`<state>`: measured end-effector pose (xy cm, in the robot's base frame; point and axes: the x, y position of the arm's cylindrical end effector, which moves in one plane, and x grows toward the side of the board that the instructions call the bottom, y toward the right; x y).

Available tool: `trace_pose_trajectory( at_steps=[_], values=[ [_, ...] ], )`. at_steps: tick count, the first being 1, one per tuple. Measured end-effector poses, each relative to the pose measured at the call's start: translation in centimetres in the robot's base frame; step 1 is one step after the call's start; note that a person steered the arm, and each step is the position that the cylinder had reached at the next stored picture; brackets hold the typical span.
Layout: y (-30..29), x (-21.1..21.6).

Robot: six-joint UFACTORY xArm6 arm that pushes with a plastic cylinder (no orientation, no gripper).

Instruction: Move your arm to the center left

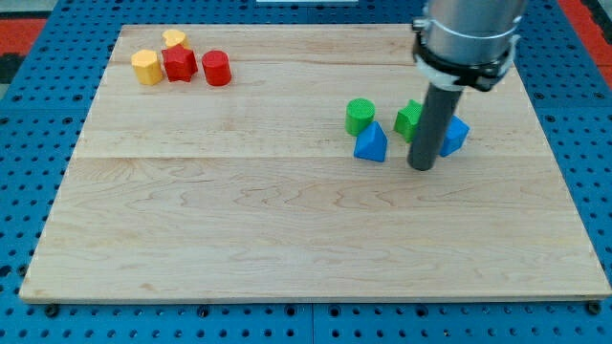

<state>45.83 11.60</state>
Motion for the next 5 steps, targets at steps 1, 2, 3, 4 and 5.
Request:
trace_pose_trajectory(
  at_steps=[1, 2, 3, 4, 5],
  values=[
    [-5.5, 0.1],
    [-10.9, 0.0],
    [-17.4, 0.0],
    [-24.3, 0.0],
    [-26.7, 0.2]
  ],
)
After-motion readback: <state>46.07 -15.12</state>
